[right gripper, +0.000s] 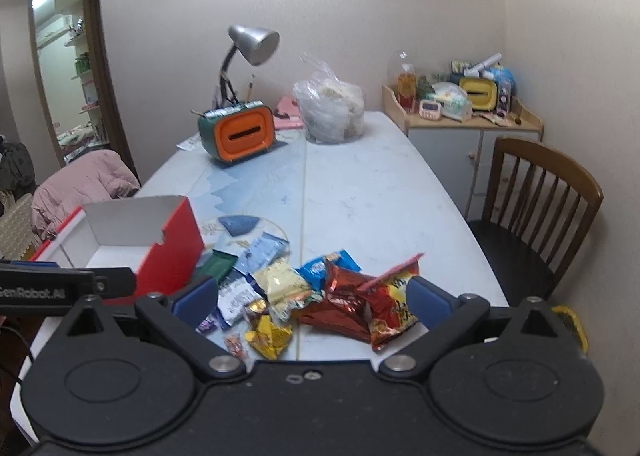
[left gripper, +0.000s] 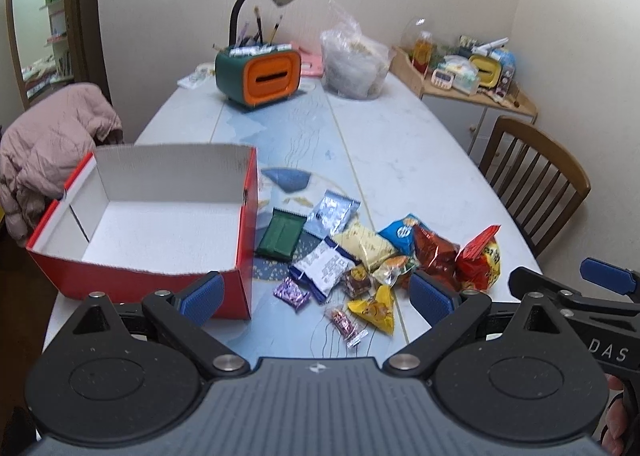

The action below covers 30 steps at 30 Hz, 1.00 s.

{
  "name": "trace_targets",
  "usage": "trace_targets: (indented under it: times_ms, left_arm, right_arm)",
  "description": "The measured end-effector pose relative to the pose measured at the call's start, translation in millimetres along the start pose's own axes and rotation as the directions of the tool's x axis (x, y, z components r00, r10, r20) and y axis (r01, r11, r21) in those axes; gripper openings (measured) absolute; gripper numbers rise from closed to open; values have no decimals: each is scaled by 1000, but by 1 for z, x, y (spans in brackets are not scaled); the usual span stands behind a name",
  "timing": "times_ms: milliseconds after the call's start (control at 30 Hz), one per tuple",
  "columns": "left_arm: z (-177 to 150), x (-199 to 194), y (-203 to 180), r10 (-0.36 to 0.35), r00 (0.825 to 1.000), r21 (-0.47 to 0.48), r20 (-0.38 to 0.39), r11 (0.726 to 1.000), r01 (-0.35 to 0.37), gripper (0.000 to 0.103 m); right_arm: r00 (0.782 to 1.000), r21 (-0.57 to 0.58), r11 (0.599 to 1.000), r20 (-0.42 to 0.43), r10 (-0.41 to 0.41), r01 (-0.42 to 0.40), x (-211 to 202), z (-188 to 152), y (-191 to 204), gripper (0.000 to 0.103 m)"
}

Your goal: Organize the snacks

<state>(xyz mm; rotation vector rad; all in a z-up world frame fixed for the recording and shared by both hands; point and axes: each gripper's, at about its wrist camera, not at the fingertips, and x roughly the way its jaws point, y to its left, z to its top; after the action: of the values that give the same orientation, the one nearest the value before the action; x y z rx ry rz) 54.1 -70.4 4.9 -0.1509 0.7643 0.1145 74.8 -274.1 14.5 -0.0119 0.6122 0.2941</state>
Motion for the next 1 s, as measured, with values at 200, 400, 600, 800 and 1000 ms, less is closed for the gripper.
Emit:
trace_targets:
  times_ms: [200,400,600,800,1000]
  left_arm:
    - [3,27,-4,19,999,-27,-43,999,-20,99]
    - [5,59,-9,13,995,-57,-96,998,-19,100]
    - [-7,97,-23,-4,981,-45,-195,999,-5,99]
    - [-24,131,-25,8,960,-63,-281,998,-27,99]
    - [-34,157,-16,29,938,-138,-346,987,-81,99]
  right_arm:
    - [998,20,1000,-64,-19,20,28,-8,-27,98]
    - [994,-46,999,-103,-25,20,62,-12,-54,97]
    - [989,-140,990,-145,-30,10,98,-20,-77,97]
    - [983,-194,980,-185,5,-41,129,-20,-100,90]
    - [977,-242,965,-205,53,-103,157,-16,-112,89]
